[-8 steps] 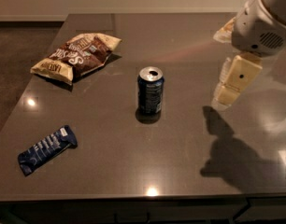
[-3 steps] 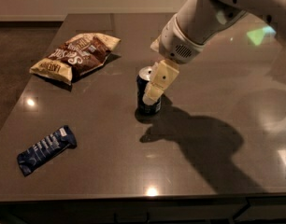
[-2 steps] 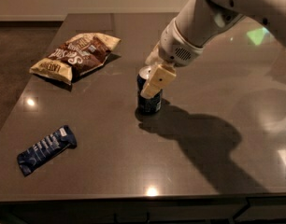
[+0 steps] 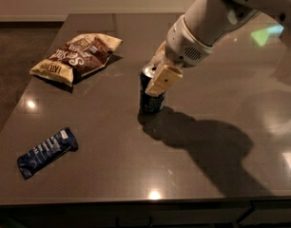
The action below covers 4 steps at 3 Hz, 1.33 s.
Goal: Move pepsi can near rxbar blueberry
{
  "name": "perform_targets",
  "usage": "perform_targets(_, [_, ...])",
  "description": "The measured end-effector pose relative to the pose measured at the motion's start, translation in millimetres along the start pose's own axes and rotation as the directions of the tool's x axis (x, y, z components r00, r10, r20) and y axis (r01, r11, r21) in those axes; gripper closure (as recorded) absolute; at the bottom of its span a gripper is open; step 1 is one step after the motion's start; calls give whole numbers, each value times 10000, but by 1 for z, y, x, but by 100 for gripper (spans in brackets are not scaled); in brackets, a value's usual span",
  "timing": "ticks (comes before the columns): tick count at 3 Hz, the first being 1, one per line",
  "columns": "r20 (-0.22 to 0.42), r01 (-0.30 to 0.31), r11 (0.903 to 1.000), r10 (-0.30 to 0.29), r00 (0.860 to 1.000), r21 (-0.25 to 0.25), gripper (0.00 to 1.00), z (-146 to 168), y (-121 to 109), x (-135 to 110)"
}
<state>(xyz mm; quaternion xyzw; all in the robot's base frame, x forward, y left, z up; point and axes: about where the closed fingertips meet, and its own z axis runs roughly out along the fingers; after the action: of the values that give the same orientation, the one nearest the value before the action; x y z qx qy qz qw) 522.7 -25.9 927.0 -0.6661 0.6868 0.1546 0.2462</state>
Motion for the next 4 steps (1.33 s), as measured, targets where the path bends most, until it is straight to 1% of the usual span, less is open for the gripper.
perform_targets(1, [757, 752, 9961, -716, 9946, -463, 100, -12, 22, -31])
perform_targets(2, [1497, 1934, 9765, -1780, 9726, -950, 100, -17, 56, -72])
perform_targets(3, [1703, 2728, 9543, -2506, 9530, -1221, 100, -10, 81, -96])
perform_targets(4, [1471, 3126, 9401, -2929, 9448, -1360, 100, 2, 94, -103])
